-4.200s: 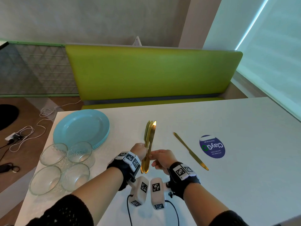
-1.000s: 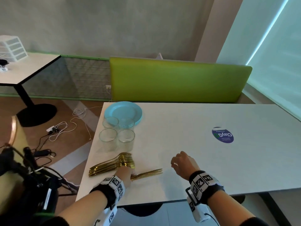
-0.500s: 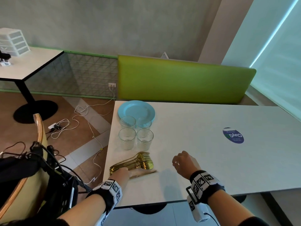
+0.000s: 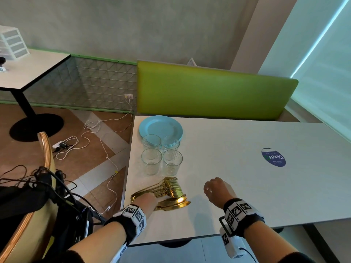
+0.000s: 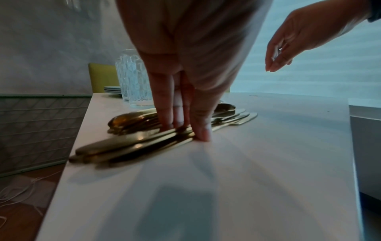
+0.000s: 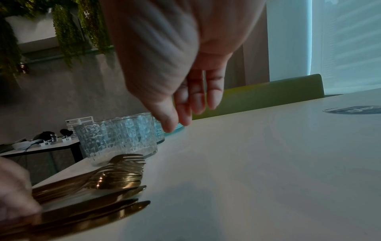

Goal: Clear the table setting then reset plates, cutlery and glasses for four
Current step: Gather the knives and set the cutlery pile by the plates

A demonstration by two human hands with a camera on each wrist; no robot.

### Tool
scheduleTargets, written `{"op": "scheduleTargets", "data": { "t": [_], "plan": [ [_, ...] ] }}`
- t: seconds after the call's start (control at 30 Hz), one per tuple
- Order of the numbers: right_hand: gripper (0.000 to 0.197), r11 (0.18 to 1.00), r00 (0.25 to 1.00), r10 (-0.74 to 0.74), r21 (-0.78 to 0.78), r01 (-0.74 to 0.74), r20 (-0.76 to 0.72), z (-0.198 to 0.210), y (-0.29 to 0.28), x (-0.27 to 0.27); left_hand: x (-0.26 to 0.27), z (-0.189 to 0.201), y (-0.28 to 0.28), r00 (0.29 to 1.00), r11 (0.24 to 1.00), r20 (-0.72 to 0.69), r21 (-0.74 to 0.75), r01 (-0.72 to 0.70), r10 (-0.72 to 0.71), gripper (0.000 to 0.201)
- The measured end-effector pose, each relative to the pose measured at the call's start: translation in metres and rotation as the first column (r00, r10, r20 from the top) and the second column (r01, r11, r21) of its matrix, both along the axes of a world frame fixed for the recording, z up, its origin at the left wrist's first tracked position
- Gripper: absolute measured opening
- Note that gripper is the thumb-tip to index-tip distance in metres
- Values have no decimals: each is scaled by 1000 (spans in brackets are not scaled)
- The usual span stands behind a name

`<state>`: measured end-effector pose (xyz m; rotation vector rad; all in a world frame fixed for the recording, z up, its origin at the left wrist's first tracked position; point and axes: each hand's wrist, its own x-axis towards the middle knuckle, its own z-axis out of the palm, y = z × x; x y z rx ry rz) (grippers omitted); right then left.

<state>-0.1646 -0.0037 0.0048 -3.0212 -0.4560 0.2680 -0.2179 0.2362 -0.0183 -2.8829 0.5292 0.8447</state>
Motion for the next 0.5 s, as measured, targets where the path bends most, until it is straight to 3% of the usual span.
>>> {"op": "scheduleTargets", "data": {
  "t": [0.13, 0.27, 0.33, 0.4, 0.5],
  "plan": [
    [24, 1000, 1000, -13, 3, 13, -1, 0, -1, 2, -4, 3, -1, 1000, 1000, 26, -11, 9, -9, 60],
    [24, 999, 999, -45, 13, 45, -23, -4, -1, 3, 2, 7, 0, 991, 996, 118, 66, 58, -65, 38],
    [23, 998, 998, -57, 20, 58, -36, -5, -1, 10, 14, 9, 4, 980, 999, 197, -5, 32, -31, 31],
    [22, 997, 996, -76, 28, 78, -51, -7, -2, 22, 29, 18, 10, 904, 984, 428, -158, 78, -2, 24],
    [21, 992, 990, -113, 44, 117, -84, -6, 1, 48, 57, 34, 22, 761, 903, 645, -363, 230, 65, 20]
  ]
}}
